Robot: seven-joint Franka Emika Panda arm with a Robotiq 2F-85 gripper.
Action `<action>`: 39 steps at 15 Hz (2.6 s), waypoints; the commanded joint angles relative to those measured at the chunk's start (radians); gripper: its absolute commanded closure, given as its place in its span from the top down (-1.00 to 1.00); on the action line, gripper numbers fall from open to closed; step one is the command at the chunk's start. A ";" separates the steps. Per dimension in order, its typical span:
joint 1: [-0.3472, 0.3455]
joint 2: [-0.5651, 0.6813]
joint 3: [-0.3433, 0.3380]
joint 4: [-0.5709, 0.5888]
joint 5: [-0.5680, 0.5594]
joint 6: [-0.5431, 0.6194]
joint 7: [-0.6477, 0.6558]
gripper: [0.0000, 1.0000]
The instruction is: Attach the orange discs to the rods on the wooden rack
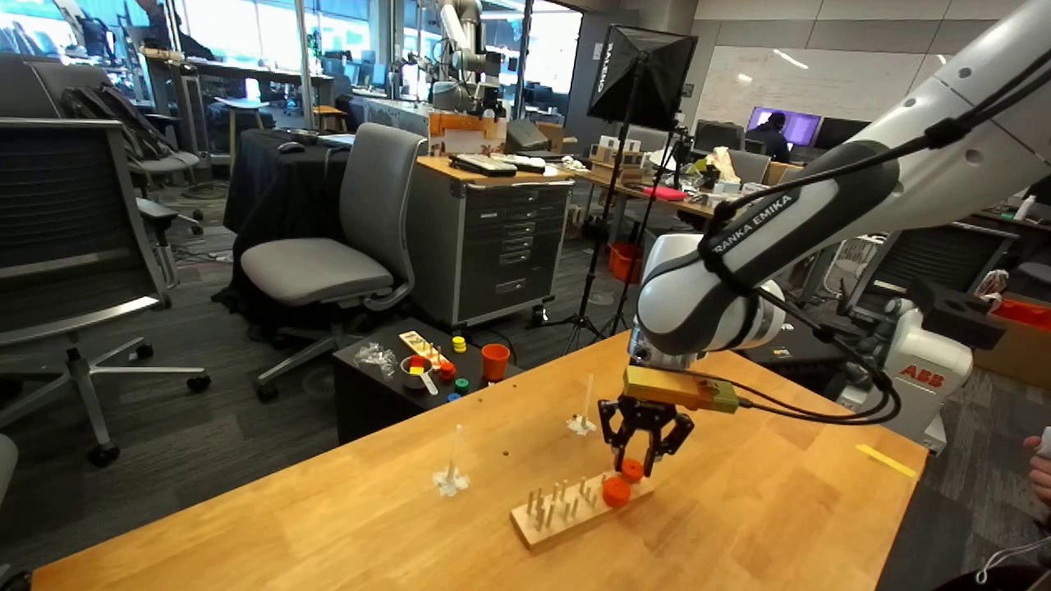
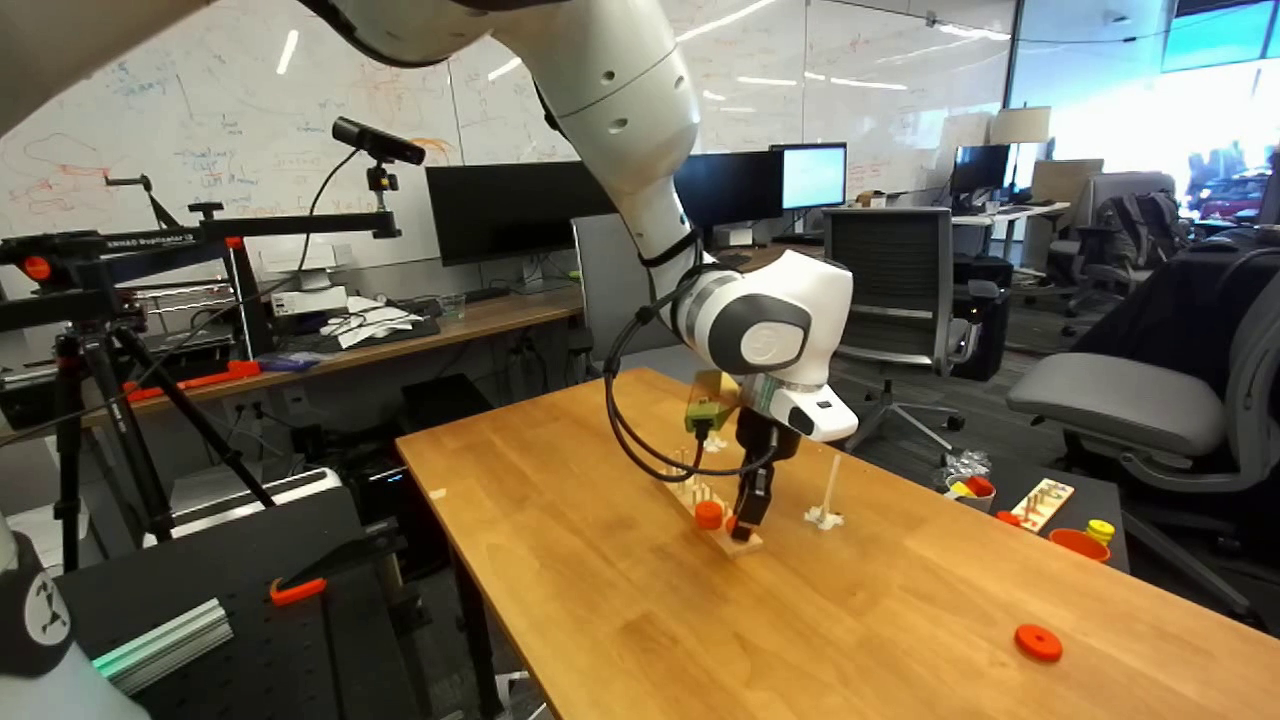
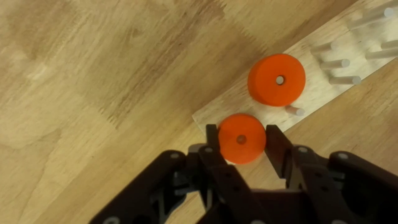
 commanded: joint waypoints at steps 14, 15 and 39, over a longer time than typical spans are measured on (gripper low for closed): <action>-0.027 0.016 0.017 0.002 0.000 -0.029 0.007 -0.65; -0.028 0.016 0.017 0.001 -0.001 -0.032 0.006 -0.65; 0.017 -0.032 0.019 -0.037 -0.021 0.002 -0.005 -0.65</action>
